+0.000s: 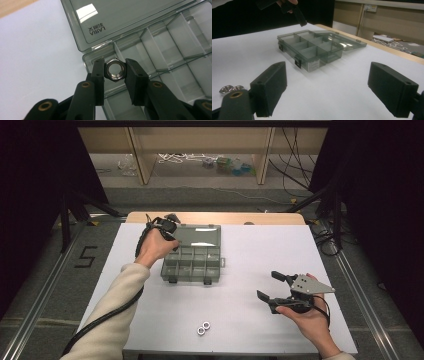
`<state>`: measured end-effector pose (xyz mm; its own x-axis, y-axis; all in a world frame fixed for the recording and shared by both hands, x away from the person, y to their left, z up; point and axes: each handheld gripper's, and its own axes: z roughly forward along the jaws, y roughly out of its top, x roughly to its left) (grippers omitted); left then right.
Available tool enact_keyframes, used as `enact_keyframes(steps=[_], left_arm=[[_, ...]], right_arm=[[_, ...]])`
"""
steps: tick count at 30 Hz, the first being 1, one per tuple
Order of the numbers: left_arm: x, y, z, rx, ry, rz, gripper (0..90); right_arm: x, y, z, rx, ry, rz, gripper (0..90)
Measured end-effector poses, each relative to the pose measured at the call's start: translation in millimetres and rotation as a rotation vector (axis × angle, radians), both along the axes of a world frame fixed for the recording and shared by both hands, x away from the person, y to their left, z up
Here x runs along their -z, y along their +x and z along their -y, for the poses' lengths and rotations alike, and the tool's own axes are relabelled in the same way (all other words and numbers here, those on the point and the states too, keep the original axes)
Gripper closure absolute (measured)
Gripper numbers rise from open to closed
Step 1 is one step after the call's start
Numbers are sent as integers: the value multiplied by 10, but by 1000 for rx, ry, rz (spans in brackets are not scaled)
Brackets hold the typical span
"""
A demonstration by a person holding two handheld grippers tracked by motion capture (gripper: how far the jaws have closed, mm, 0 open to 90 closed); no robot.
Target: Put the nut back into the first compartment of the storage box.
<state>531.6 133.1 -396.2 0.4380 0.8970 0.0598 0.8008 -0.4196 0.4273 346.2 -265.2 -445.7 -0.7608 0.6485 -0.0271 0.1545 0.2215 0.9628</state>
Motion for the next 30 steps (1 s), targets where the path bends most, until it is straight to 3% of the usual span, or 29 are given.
enact_keyframes(steps=[13, 14, 16, 25, 27, 30], left_arm=[[156, 82, -28, -57, 10, -57, 701], [171, 84, -28, -57, 14, -47, 700], [187, 92, -23, -55, 8, -49, 700], [214, 119, 18, -44, 14, -64, 700], [248, 116, 32, -67, 6, -66, 699], [269, 134, 11, -49, 18, -69, 699]], right_arm=[[4, -2, -1, -2, -1, -7, 165], [5, -13, -9, -4, 6, -30, 165], [8, -1, -6, -5, 3, -9, 165], [10, -3, -6, -2, 0, -9, 165], [13, -2, -9, -1, -1, -5, 165], [15, -1, -13, -3, -1, -6, 165]])
